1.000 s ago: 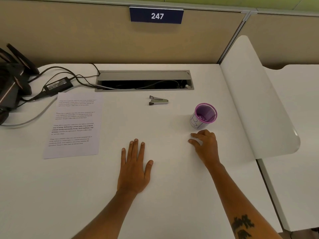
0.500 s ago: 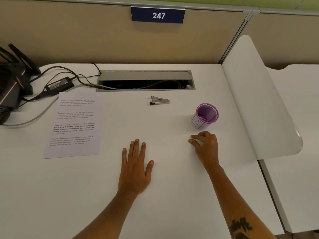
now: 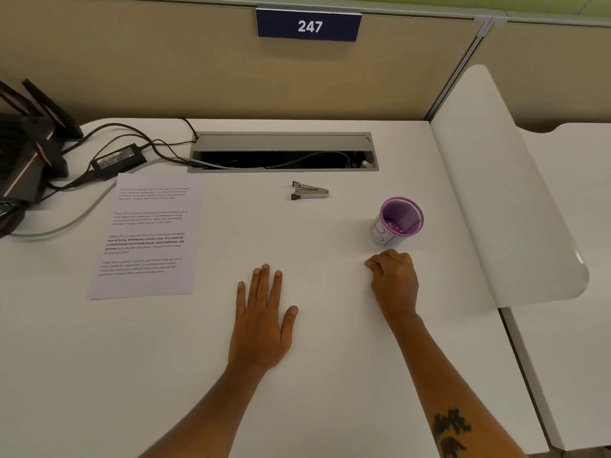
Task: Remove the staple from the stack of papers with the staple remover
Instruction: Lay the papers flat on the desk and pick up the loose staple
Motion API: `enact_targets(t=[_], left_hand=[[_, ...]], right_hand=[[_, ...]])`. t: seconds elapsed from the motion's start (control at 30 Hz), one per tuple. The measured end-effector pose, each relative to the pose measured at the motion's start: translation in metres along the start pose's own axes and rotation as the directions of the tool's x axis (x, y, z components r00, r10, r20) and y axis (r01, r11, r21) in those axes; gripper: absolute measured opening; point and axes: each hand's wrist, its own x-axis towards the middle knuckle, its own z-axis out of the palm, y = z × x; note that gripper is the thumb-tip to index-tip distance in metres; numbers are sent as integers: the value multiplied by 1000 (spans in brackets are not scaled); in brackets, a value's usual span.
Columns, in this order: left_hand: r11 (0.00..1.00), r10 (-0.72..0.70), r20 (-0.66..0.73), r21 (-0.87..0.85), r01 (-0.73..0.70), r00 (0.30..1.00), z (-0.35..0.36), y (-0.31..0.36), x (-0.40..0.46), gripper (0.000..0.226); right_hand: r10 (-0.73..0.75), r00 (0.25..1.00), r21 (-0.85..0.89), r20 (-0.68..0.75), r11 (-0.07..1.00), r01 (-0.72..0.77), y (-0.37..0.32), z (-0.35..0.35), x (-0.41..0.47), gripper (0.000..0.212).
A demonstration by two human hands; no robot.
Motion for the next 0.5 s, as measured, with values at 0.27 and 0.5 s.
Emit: enact_targets(t=[0.27, 0.5], left_hand=[[1000, 0, 3, -5, 0, 1000, 0, 0, 1, 75], [1000, 1, 2, -8, -1, 1000, 0, -1, 0, 74]], right_hand=[[6, 999, -138, 46, 990, 1, -12, 5, 0, 4], [41, 986, -123, 159, 992, -22, -6, 5, 1, 16]])
